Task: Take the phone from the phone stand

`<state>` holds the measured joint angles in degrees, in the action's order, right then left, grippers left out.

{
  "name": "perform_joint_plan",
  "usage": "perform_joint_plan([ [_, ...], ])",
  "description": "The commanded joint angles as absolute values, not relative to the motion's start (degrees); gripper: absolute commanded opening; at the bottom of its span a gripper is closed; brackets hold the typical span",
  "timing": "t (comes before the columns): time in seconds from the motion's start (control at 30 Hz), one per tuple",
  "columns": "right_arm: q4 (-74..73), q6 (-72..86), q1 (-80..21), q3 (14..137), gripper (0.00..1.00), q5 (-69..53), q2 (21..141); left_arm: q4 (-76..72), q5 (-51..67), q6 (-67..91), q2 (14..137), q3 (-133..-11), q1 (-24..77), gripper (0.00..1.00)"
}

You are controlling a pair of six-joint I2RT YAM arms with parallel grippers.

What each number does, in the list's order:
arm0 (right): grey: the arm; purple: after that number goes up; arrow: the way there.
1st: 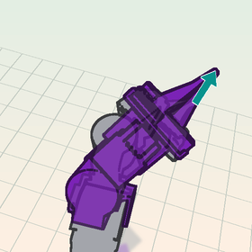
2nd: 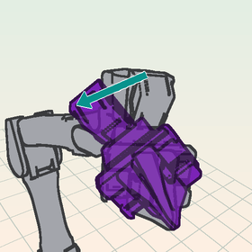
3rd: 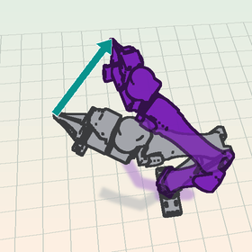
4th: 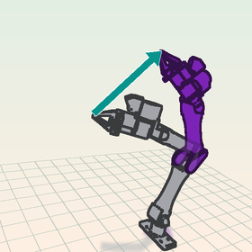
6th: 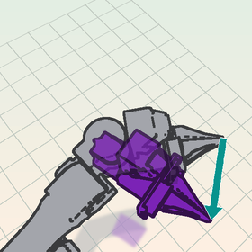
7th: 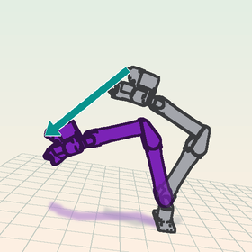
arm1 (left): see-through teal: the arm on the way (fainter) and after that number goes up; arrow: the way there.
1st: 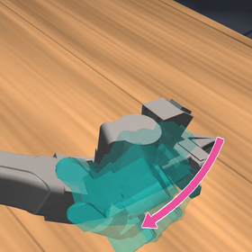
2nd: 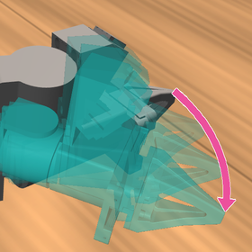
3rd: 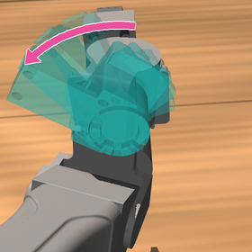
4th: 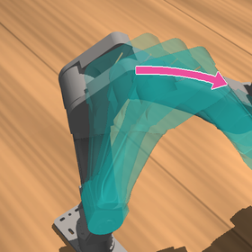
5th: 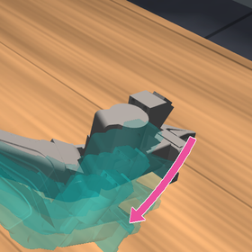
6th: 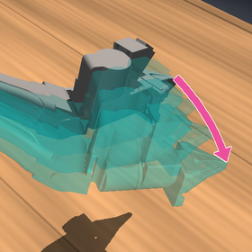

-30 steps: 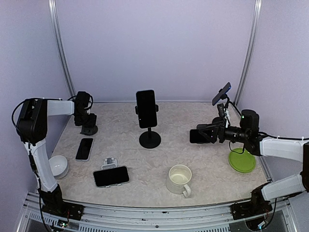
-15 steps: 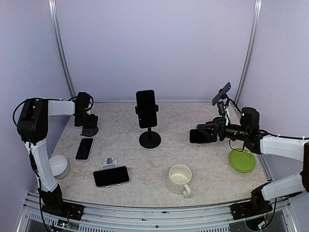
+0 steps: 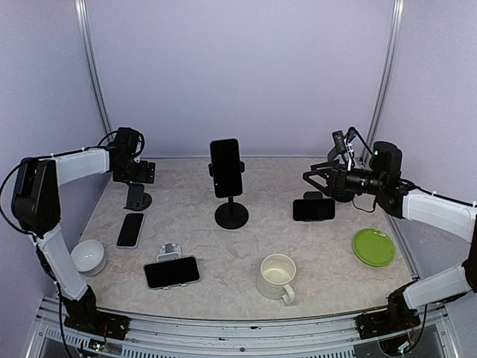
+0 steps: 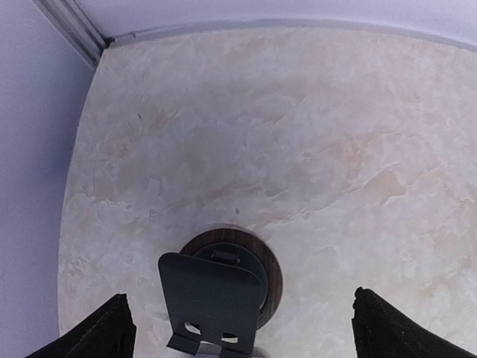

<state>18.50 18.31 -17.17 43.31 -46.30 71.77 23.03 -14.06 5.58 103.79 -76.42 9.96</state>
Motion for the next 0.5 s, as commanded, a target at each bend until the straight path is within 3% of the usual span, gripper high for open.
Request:
perform_joint_plan([
  [0.0, 15.1, 18.1, -19.3, 48.9, 0.98, -50.1, 74.4, 20.9, -15.4, 6.9, 98.2, -74.3, 12.7, 0.99],
  [0.47, 8.6, 15.3, -28.3, 65.9, 0.88, -55.7, 89.7, 13.0, -5.7, 8.7, 83.0, -67.0, 18.0, 0.99],
])
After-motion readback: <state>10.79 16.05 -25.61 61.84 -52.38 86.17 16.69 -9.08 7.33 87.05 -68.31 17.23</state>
